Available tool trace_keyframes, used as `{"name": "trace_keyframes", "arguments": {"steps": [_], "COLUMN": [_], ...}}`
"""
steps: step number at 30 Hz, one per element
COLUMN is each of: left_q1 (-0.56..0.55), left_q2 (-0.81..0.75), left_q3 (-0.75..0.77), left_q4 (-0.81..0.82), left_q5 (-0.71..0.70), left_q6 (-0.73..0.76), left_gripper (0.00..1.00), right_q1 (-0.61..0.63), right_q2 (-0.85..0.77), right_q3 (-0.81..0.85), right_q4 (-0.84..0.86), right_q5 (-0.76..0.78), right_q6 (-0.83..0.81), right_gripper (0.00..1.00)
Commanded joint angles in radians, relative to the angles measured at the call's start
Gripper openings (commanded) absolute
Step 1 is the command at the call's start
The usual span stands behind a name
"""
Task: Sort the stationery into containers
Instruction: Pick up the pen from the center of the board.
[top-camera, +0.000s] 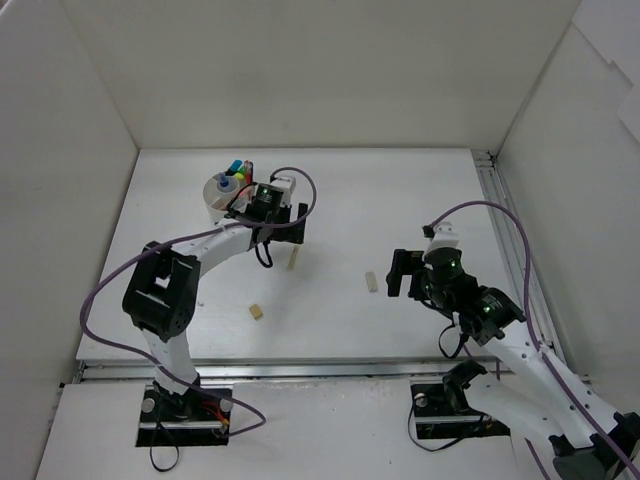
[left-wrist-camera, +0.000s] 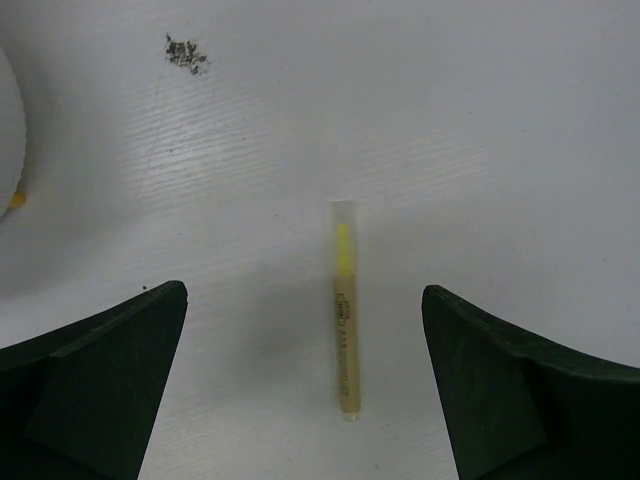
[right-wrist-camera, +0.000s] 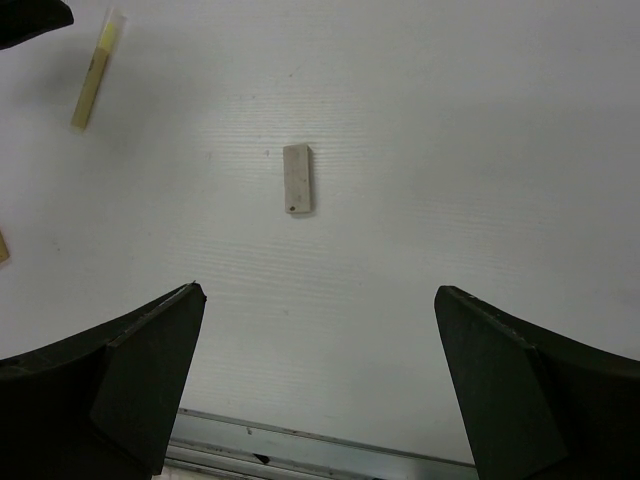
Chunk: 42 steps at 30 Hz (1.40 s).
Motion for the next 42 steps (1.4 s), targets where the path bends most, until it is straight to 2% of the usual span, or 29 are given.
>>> {"name": "trace_keyframes", "arguments": {"steps": [1,3,6,14,15,17,18,21,26,29,30,34,38,41,42], "left_q1": [0.004,0.004,0.004,-0.024,-0.024,-0.024,-0.024,-0.024,-0.033,-0.033,-0.033,-0.033,-0.022,0.039,0.054], "left_q2": [0.007,0.047,0.081,0.148,0.162,0.176,0.18,0.193,0.219,0.22,0.214,0.154,0.02,-0.103,-0.137], "left_q3": [0.074,0.105,0.119,0.177,0.189,0.202,0.205,0.211,0.225,0.231,0.229,0.197,0.115,0.014,-0.016], "left_q4": [-0.027,-0.047,-0.064,-0.106,-0.11,-0.122,-0.126,-0.137,-0.154,-0.166,-0.166,-0.128,-0.038,0.088,0.187], "left_q5": [0.057,0.072,0.076,0.021,0.023,0.023,0.023,0.018,-0.002,0.006,0.004,0.04,0.122,0.268,0.355], "left_q6": [0.001,0.01,0.016,0.039,0.041,0.041,0.041,0.044,0.058,0.071,0.076,0.125,0.188,0.232,0.251], "left_gripper": [1.0,1.0,0.94,0.62,0.53,0.45,0.35,0.29,0.26,0.1,0.0,0.0,0.0,0.0,0.0], "right_q1": [-0.006,-0.007,-0.007,-0.007,-0.006,-0.007,-0.009,-0.007,-0.01,-0.007,-0.009,-0.009,-0.007,-0.01,-0.007], "right_q2": [0.016,0.022,0.034,0.039,0.036,0.025,0.023,0.008,-0.003,-0.001,-0.003,0.0,-0.006,-0.03,-0.039], "right_q3": [0.003,0.007,0.006,-0.002,-0.001,-0.005,-0.007,-0.013,-0.011,-0.01,-0.011,-0.008,-0.005,0.001,0.003], "right_q4": [0.047,0.048,0.048,0.045,0.045,0.045,0.044,0.041,0.036,0.036,0.035,0.035,0.036,0.038,0.038], "right_q5": [0.016,0.019,0.02,0.029,0.032,0.04,0.04,0.043,0.046,0.048,0.048,0.048,0.045,0.081,0.094], "right_q6": [0.009,0.009,0.013,0.019,0.021,0.024,0.024,0.027,0.027,0.027,0.03,0.03,0.038,0.039,0.039], "right_gripper": [0.98,0.98,0.98,0.98,0.98,0.98,0.98,0.98,0.98,0.98,0.98,0.98,0.98,0.98,0.98]}}
